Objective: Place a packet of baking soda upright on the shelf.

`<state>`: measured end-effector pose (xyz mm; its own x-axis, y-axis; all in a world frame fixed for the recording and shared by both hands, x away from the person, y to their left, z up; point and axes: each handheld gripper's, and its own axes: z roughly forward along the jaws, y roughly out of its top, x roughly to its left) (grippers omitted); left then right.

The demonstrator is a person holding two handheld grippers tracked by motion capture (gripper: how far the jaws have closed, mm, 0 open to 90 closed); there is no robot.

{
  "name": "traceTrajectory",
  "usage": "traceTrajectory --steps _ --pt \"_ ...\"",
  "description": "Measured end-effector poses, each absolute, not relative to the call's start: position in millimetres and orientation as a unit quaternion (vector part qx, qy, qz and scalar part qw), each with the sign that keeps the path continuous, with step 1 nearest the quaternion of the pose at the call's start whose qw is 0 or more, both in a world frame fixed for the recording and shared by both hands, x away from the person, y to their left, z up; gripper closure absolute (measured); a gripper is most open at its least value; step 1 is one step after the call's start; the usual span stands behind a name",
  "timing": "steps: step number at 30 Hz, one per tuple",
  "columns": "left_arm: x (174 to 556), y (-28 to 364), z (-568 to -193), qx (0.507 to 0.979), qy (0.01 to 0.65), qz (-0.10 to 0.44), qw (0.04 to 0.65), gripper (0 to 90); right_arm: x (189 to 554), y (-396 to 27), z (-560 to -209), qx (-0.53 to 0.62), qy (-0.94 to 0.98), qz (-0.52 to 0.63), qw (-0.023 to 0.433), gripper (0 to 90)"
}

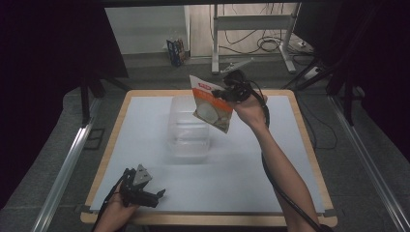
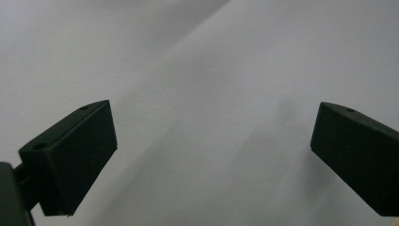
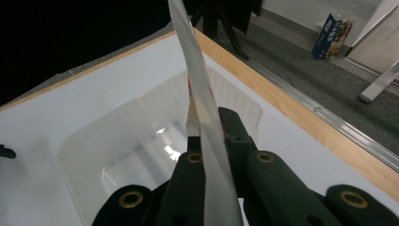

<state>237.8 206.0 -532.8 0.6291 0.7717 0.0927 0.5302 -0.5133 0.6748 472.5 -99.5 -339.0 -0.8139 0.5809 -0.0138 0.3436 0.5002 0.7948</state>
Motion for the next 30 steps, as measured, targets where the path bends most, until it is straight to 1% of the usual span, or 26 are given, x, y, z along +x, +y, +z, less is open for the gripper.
traceTrajectory --steps 10,23,30 --pt "238 206 -533 0.848 0.383 0.195 0.31 0.9 487 -67 -351 0.26 0.858 0.423 0.131 88.7" --pt "237 207 -533 0.848 0.382 0.196 0.311 0.9 491 -23 -362 0.24 0.863 0.426 0.126 88.6" --pt "237 207 -533 0.848 0.381 0.196 0.311 0.9 494 -16 -374 0.244 0.864 0.424 0.117 88.6"
